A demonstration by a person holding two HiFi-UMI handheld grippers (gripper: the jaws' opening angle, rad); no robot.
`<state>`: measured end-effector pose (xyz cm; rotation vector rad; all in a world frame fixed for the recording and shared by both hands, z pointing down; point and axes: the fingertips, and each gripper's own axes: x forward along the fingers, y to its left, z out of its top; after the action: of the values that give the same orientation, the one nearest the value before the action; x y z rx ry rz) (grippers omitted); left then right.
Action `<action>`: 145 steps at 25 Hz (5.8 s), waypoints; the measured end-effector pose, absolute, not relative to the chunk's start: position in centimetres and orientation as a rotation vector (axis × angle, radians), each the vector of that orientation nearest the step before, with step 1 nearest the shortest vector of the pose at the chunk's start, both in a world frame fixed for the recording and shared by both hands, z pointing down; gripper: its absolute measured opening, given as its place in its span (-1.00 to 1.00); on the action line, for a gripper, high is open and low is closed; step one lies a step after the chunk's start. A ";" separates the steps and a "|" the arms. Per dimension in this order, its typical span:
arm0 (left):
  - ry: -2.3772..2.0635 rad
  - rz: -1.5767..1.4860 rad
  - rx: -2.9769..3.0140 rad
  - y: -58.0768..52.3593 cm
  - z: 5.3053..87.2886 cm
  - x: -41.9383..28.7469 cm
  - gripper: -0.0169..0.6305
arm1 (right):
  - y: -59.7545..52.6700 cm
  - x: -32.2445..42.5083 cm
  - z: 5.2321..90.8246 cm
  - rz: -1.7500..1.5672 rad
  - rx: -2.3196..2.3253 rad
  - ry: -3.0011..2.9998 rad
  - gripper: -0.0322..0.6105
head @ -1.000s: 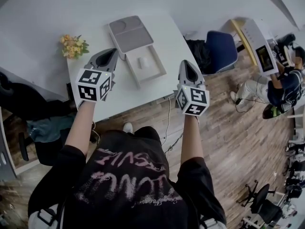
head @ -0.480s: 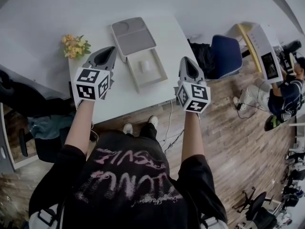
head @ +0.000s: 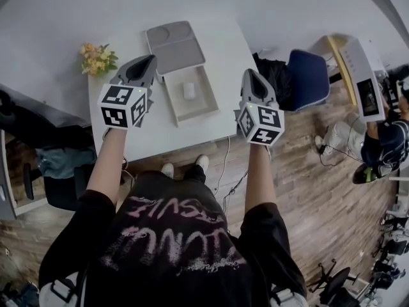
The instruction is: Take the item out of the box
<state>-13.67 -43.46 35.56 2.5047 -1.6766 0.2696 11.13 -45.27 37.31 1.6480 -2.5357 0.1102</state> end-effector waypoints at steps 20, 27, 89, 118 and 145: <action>-1.642 0.362 2.445 -45.0 38.8 -10.4 -0.94 | -47.3 12.8 40.7 0.205 1.588 -2.543 -0.87; -1.593 0.402 2.429 -45.7 40.7 -8.3 -0.94 | -48.1 13.9 41.6 0.220 1.580 -2.541 -0.87; -1.206 0.946 1.789 -45.8 61.2 -4.1 -0.27 | -51.0 14.5 54.0 0.452 1.414 -2.460 -0.87; -1.165 1.043 1.634 -47.0 63.4 -3.8 -0.40 | -53.1 15.1 54.8 0.471 1.410 -2.443 -0.87; -1.250 0.860 1.936 -45.2 57.5 -3.7 -0.42 | -49.9 14.9 51.1 0.397 1.445 -2.476 -0.87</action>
<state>-3.65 -45.20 57.52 1.9361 -1.2503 0.8596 14.85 -49.87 51.14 1.4446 -2.4757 0.3973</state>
